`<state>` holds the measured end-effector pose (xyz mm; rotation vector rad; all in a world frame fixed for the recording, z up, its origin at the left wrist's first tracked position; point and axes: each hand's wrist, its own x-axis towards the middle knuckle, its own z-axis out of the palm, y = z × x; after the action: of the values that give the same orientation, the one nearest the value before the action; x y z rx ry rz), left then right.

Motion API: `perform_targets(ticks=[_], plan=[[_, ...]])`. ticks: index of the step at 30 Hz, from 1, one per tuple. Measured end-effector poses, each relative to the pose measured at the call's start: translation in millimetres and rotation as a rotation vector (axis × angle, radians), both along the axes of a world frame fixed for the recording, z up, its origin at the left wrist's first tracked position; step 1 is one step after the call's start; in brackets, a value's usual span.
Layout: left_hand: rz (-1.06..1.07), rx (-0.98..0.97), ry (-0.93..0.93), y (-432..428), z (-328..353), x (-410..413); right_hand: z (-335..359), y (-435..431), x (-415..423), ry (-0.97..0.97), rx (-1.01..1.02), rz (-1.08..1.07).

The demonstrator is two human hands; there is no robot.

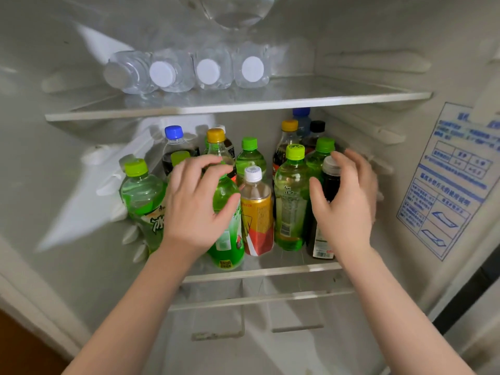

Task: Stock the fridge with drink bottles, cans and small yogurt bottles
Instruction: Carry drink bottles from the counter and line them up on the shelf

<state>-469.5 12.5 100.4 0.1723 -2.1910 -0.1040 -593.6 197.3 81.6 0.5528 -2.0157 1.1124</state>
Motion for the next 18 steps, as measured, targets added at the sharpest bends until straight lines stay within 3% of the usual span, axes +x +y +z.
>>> perform_targets(ticks=[8,18], plan=[[0.058,-0.140,-0.170,3,-12,-15,-10,8,-19,0.119,-0.016,0.105],[-0.041,-0.001,-0.037,-7,15,-16,-9,16,-27,0.088,-0.081,0.209]])
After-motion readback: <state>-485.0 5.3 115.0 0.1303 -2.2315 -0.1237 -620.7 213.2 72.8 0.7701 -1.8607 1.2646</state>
